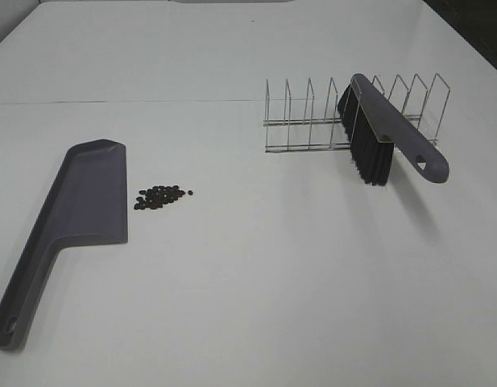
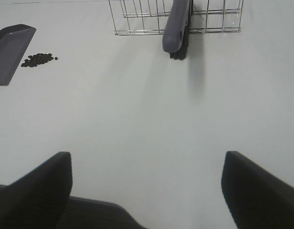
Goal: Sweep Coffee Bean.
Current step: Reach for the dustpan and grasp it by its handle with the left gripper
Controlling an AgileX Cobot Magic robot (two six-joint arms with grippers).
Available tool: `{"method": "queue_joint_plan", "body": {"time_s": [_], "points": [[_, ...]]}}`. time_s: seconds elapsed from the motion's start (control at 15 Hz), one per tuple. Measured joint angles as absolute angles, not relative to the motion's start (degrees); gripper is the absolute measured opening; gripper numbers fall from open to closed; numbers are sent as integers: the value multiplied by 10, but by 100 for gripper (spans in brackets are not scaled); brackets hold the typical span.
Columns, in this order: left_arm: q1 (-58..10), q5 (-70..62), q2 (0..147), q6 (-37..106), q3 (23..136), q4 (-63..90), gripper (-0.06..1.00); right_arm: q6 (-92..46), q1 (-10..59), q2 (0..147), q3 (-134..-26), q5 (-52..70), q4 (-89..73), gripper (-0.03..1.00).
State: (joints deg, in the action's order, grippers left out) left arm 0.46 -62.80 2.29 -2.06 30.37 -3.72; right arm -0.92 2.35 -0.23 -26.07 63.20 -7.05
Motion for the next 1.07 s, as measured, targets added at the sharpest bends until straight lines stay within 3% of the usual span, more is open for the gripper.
{"method": "queue_joint_plan", "body": {"time_s": [0.4, 1.07], "points": [[5, -629, 120, -37, 304, -37, 88, -9, 23, -2, -261, 632, -70, 80], [5, -608, 458, -40, 319, -21, 88, -9, 23, -2, -261, 632, -70, 79]]}}
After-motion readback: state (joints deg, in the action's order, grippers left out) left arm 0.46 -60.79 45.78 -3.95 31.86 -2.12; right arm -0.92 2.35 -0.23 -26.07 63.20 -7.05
